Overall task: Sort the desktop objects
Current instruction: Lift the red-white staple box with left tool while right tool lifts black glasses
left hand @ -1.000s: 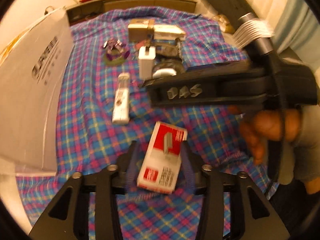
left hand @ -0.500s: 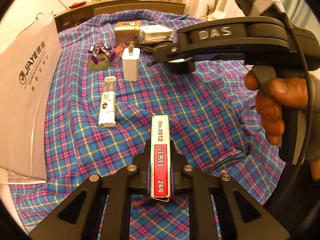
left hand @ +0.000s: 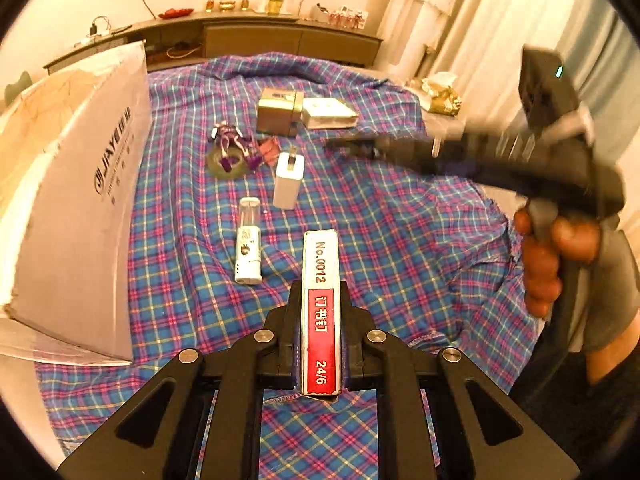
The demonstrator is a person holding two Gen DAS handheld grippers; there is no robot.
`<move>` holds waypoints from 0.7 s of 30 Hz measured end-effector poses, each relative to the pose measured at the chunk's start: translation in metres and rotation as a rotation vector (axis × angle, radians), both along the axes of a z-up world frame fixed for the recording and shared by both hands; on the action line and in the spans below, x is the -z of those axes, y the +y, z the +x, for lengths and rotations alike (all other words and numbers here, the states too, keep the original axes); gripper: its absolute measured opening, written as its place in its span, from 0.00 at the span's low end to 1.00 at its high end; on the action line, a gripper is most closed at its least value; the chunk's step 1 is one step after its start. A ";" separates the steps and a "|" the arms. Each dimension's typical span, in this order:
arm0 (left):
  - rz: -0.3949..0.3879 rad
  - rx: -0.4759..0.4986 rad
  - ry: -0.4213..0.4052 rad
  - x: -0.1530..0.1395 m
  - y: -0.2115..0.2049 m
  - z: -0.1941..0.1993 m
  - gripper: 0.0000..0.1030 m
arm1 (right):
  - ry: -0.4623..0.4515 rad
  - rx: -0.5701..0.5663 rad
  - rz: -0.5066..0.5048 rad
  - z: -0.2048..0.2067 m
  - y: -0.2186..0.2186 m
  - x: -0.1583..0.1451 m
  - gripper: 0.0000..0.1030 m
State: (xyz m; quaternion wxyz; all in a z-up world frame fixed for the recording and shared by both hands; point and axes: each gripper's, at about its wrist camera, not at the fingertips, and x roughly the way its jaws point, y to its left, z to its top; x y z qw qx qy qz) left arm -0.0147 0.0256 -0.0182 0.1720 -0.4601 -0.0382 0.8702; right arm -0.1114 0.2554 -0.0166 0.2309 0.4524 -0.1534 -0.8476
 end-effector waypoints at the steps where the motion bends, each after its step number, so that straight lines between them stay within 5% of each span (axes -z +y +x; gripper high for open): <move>1: 0.003 0.002 0.002 -0.002 0.001 0.002 0.14 | 0.000 -0.015 0.075 0.003 -0.003 0.004 0.50; 6: 0.003 0.009 0.007 -0.004 0.001 0.009 0.14 | -0.012 -0.014 0.375 0.015 -0.010 0.027 0.51; 10: -0.002 0.015 0.002 -0.003 0.000 0.013 0.14 | 0.073 0.006 0.406 0.019 -0.014 0.012 0.64; 13: 0.000 0.011 0.002 -0.005 -0.002 0.012 0.14 | 0.057 -0.066 0.374 0.011 -0.028 0.018 0.63; 17: -0.001 0.010 0.005 -0.006 -0.005 0.010 0.14 | -0.011 -0.070 0.493 -0.006 -0.044 0.051 0.63; 19: -0.004 0.013 0.009 -0.007 -0.007 0.009 0.14 | 0.019 -0.069 0.519 -0.006 -0.046 0.049 0.51; 21: -0.006 0.016 0.016 -0.010 -0.009 0.007 0.14 | 0.018 -0.058 0.430 -0.004 -0.038 0.038 0.51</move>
